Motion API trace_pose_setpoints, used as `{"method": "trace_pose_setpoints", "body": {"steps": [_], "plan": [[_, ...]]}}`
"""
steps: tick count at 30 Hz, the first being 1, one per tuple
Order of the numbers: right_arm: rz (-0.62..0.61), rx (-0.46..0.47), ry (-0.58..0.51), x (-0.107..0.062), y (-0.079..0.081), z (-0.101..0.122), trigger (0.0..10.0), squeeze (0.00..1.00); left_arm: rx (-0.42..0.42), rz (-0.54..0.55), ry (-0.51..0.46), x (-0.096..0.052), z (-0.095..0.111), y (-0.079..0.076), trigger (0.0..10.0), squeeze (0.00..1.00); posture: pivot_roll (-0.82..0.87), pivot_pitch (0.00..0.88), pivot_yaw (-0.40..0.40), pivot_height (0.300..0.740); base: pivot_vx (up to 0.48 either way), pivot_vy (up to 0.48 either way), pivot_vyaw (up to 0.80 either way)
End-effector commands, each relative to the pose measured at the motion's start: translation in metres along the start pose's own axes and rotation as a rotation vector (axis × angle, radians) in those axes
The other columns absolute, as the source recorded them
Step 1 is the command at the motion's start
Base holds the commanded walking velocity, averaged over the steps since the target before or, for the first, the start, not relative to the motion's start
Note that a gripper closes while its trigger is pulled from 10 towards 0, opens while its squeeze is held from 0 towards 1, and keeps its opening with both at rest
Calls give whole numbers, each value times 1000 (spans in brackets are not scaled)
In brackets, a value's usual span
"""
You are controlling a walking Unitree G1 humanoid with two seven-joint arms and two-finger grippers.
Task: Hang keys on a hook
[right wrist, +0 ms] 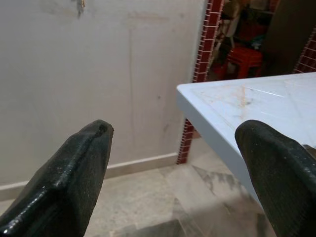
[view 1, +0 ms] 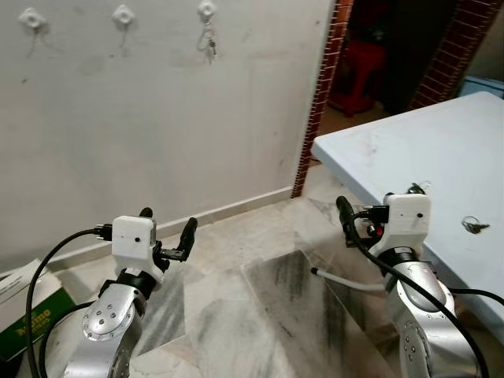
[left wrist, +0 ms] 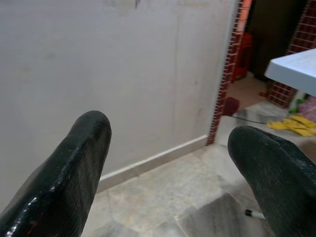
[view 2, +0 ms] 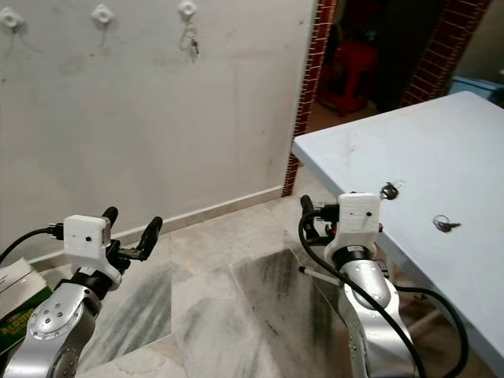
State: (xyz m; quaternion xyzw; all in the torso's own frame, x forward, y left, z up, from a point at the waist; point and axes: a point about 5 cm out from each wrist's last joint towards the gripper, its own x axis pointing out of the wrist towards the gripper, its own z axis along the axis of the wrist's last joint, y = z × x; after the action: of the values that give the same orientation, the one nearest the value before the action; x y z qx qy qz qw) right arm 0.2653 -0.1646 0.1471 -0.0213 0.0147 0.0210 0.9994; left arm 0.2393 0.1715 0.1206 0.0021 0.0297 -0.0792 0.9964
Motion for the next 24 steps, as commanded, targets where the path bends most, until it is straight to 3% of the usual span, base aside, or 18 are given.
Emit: {"method": "trace_pose_setpoints", "body": {"steps": [1, 24], "plan": [[-15, -9, -5, 2, -3, 0, 10000, 0, 0, -7, -3, 1, 2, -2, 10000, 0, 25, 0, 3, 740, 0, -431, 0], [11, -7, -7, 5, 3, 0, 10000, 0, -2, -6, 3, 3, 2, -3, 10000, 0, 27, 0, -1, 740, 0, -433, 0]]}}
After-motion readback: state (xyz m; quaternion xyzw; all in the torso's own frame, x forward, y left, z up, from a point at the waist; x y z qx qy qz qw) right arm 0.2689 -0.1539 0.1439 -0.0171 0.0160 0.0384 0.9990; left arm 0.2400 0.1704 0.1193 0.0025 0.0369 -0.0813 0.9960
